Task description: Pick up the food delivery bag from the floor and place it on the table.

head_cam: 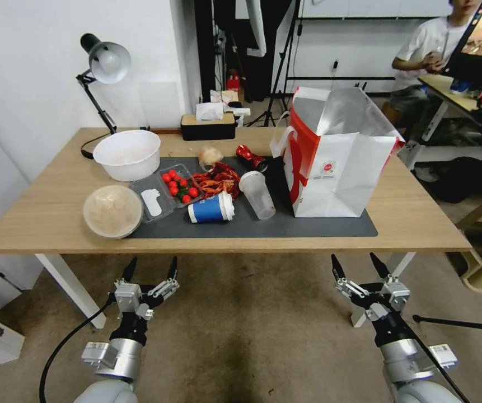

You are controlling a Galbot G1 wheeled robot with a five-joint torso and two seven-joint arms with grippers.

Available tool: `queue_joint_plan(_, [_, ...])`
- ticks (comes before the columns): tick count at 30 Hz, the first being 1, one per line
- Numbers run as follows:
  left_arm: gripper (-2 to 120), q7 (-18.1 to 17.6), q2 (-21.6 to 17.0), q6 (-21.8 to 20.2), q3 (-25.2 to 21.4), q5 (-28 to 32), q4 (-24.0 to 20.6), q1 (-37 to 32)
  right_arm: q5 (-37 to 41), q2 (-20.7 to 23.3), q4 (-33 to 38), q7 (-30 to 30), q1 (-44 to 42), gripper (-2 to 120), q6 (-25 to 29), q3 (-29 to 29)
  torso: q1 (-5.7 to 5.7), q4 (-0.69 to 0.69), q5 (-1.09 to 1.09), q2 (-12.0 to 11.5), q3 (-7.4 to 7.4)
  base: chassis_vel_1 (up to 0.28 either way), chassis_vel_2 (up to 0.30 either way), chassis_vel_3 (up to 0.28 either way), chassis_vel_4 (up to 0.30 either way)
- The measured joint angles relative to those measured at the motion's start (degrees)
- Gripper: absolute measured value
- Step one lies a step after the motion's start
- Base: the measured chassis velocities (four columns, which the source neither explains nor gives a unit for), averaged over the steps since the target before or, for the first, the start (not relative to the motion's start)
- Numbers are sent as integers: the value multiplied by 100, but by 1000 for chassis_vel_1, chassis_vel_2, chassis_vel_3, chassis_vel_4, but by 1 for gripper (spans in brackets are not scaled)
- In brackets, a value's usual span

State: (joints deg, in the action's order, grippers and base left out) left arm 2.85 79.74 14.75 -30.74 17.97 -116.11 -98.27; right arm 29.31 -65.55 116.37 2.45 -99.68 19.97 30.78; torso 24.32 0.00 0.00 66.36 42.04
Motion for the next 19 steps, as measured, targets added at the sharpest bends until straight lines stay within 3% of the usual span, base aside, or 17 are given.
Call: queue_joint_plan(19, [100, -12, 2, -7, 5, 0, -4, -1, 21, 17, 1, -3, 8, 100, -16, 0, 0, 0, 0, 0, 0, 0, 0, 0, 0])
